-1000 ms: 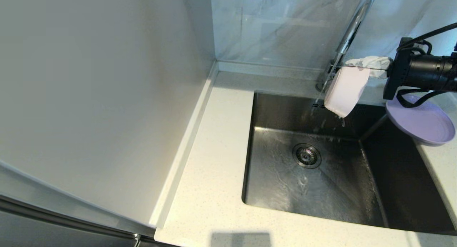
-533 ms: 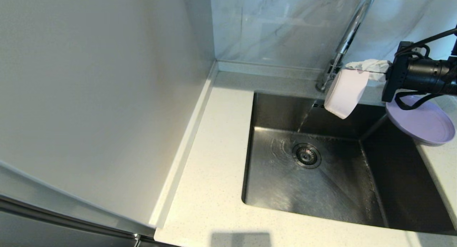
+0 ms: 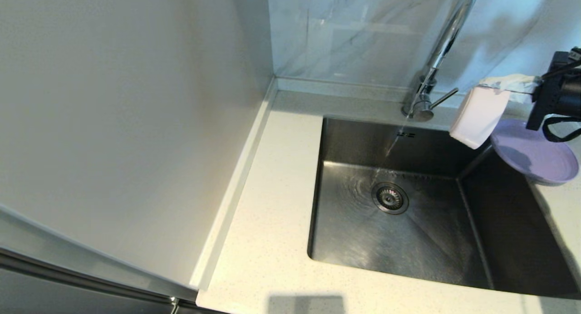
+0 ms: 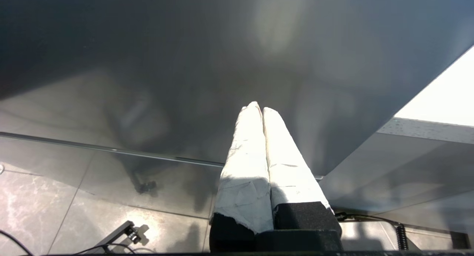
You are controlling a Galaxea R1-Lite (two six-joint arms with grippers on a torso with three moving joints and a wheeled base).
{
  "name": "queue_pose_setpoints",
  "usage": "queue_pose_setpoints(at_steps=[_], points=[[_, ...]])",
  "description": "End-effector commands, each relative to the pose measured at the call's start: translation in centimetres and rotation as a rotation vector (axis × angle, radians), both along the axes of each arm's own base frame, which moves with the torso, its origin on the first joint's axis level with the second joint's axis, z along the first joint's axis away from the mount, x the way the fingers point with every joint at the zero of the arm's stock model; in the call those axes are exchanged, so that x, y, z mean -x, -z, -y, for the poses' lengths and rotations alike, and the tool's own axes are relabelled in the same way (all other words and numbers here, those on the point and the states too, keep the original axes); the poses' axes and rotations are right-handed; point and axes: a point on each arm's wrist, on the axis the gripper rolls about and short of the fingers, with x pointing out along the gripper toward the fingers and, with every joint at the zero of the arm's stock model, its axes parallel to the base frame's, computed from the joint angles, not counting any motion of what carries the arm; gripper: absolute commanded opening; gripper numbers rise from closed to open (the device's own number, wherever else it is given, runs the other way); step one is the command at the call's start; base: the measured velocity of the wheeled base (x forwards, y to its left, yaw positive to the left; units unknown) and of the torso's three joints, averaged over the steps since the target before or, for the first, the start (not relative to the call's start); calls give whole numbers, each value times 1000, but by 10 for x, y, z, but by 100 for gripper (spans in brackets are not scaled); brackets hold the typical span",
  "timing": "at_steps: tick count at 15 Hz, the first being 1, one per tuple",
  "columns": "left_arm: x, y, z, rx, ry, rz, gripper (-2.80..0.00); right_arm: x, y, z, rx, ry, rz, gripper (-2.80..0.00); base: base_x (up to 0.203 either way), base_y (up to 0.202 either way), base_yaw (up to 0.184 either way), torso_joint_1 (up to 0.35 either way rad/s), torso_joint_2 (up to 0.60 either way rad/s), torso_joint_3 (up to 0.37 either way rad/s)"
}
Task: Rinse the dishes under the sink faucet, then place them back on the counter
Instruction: Place the bowl on the table
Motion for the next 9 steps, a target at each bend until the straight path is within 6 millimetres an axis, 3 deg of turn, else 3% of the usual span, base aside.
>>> queue_pose_setpoints(at_steps=[1, 6, 9], points=[[0, 0, 0, 0, -1, 0, -280, 23, -9, 20, 174, 72, 152, -280, 0, 0, 0, 0, 0, 0], [0, 0, 0, 0, -1, 0, -280, 49, -22, 31, 730, 211, 340, -280, 0, 0, 0, 0, 0, 0], [0, 0, 0, 0, -1, 0, -280, 53, -16, 21, 896, 354, 132, -280, 0, 0, 0, 0, 0, 0]])
